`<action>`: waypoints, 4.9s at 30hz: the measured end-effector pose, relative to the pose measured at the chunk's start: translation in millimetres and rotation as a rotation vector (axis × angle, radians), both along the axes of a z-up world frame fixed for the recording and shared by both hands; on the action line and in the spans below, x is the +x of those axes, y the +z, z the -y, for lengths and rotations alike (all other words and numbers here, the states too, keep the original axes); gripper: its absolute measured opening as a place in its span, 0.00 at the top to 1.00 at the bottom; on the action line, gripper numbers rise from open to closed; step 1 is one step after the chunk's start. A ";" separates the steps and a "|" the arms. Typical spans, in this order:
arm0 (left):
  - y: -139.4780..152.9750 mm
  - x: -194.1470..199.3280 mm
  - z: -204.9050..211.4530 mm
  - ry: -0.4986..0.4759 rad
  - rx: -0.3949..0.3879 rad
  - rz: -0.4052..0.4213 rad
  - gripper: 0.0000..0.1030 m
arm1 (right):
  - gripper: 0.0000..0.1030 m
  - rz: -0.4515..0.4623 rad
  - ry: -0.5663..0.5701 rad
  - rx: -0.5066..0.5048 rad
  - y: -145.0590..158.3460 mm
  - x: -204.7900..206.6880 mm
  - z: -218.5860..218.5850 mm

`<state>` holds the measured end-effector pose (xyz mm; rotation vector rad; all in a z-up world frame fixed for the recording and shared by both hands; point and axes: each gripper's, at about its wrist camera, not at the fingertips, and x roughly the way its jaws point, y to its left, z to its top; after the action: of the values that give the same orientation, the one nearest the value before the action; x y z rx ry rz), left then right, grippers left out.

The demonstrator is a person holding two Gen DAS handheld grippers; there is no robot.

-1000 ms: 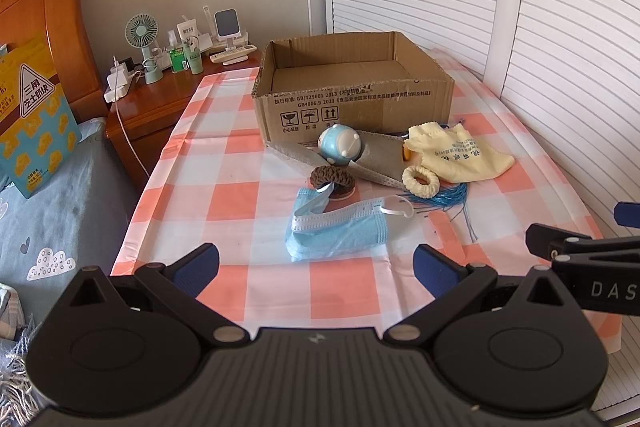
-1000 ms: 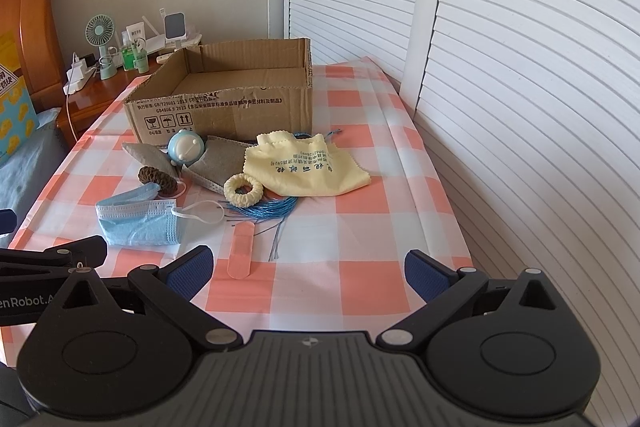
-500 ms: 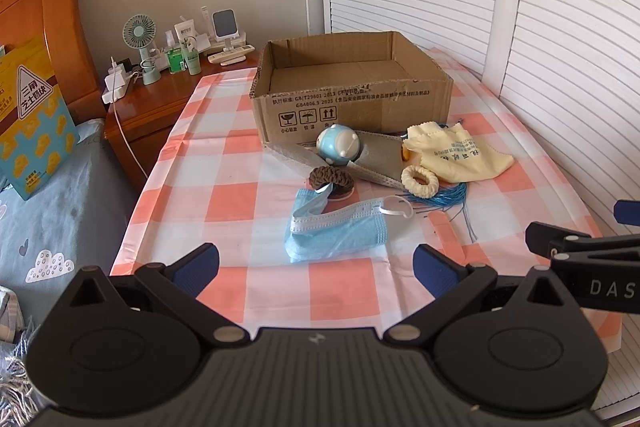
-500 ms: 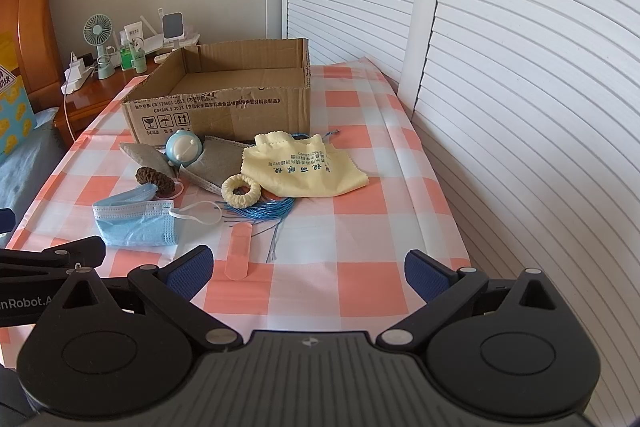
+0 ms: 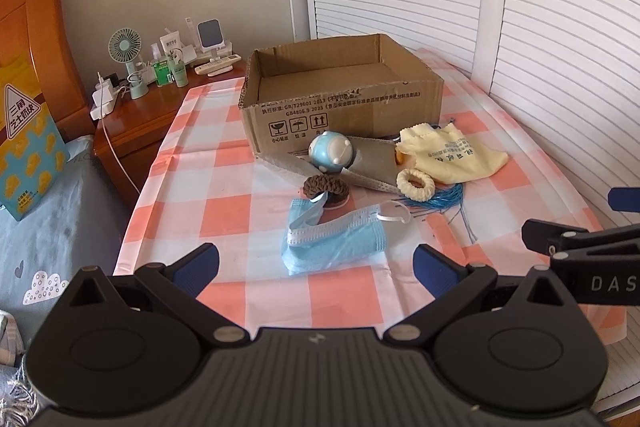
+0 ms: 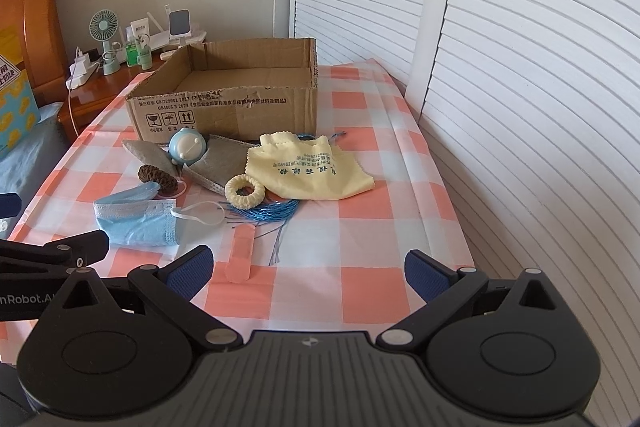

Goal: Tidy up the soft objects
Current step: 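Move the left tool to the blue face mask and close on it, then lift the blue mask with the left tool while the right tool grasps the pink bandage strip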

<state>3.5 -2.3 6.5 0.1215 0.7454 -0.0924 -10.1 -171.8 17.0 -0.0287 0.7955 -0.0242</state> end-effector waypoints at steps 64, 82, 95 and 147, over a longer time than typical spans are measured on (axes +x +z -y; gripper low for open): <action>-87.1 72.2 -38.0 -0.321 -0.075 -0.093 0.01 | 0.00 -0.001 0.260 -0.018 -92.1 43.1 -2.7; -81.5 95.9 -45.7 -0.397 -0.146 -0.057 0.55 | 0.00 0.013 0.287 -0.017 -92.3 42.0 -3.9; -77.6 79.4 -58.5 -0.276 -0.158 -0.061 0.57 | 0.00 -0.005 0.394 -0.023 -84.4 40.7 -25.6; -77.5 72.8 -65.2 -0.287 -0.160 -0.065 0.62 | 0.78 -0.041 0.378 0.011 -77.5 71.9 -41.9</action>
<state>76.3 62.9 -71.1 0.0722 0.7788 -0.4297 61.8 -129.9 -60.6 -0.1691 0.8206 0.3395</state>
